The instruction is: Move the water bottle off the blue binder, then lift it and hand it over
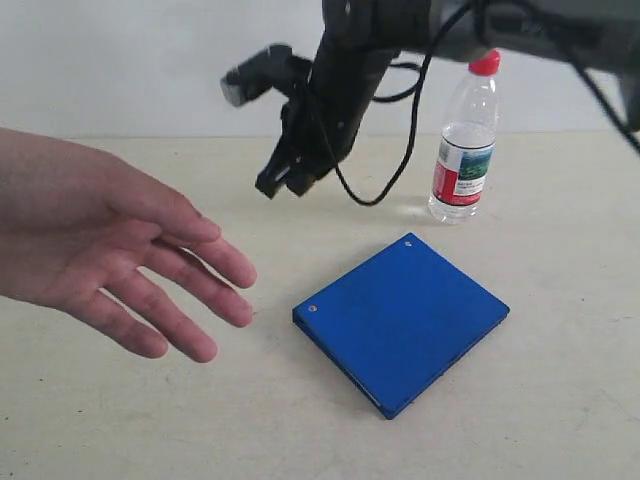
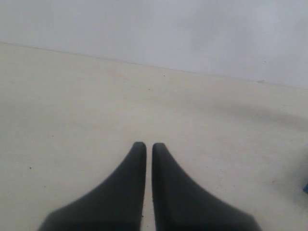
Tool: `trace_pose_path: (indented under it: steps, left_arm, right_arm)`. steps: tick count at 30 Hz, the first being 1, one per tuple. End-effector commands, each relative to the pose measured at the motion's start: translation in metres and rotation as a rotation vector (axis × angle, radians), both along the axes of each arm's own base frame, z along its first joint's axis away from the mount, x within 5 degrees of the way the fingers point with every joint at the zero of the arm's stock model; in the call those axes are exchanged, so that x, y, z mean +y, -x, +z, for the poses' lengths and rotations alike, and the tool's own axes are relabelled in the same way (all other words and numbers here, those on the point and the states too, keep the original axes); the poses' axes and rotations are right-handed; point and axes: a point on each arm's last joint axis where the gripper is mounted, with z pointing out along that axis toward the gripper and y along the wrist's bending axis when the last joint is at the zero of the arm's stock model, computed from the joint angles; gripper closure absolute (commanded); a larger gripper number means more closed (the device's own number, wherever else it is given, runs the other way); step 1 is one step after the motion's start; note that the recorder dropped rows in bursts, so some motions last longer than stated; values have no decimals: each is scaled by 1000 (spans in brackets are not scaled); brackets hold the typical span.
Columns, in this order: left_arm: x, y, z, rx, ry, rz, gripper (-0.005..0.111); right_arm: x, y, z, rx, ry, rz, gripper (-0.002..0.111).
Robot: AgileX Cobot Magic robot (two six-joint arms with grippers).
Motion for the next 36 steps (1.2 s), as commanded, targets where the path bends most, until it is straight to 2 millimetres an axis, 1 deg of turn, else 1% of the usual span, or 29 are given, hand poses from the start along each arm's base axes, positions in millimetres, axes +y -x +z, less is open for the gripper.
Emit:
trace_pose_path:
  steps: [1, 4, 9, 11, 13, 17, 19, 20, 22, 25, 28, 30, 32, 33, 36]
  left_arm:
    - [0, 0, -1, -1, -6, 2, 102]
    - [0, 0, -1, -1, -6, 2, 102]
    - [0, 0, -1, -1, -6, 2, 102]
    - [0, 0, -1, -1, -6, 2, 102]
    - [0, 0, -1, -1, -6, 2, 102]
    - [0, 0, -1, -1, -6, 2, 102]
    - [0, 0, -1, -1, -6, 2, 102]
    - [0, 0, -1, -1, -6, 2, 102]
    - [0, 0, -1, -1, -6, 2, 102]
    - [0, 0, -1, -1, -6, 2, 102]
    - [0, 0, -1, -1, -6, 2, 102]
    - [0, 0, -1, -1, -6, 2, 102]
    - [0, 0, -1, -1, -6, 2, 102]
    - [0, 0, -1, -1, -6, 2, 102]
    - [0, 0, -1, -1, -6, 2, 102]
  right_arm:
    - [-7, 25, 55, -98, -108, 8, 109]
    - [-11, 47, 81, -185, -161, 23, 109]
    - [-24, 95, 116, -341, -262, 56, 109]
    - [-34, 117, 129, -409, -310, 58, 109]
    - [-48, 135, 139, -479, -360, 46, 109]
    - [-82, 172, 146, -606, -455, 4, 109]
    - [-101, 191, 140, -663, -514, -35, 109]
    - [-110, 201, 140, -698, -554, -55, 109]
    - [-127, 218, 135, -795, -642, -100, 109]
    - [-153, 242, 119, -938, -748, -151, 109]
    - [-175, 264, 95, -1048, -809, -183, 109]
    - [-185, 273, 75, -1083, -819, -196, 109]
    - [-191, 279, 57, -1102, -818, -206, 109]
    - [-193, 281, 48, -1102, -812, -210, 109]
    - [-195, 282, 27, -1063, -791, -223, 109]
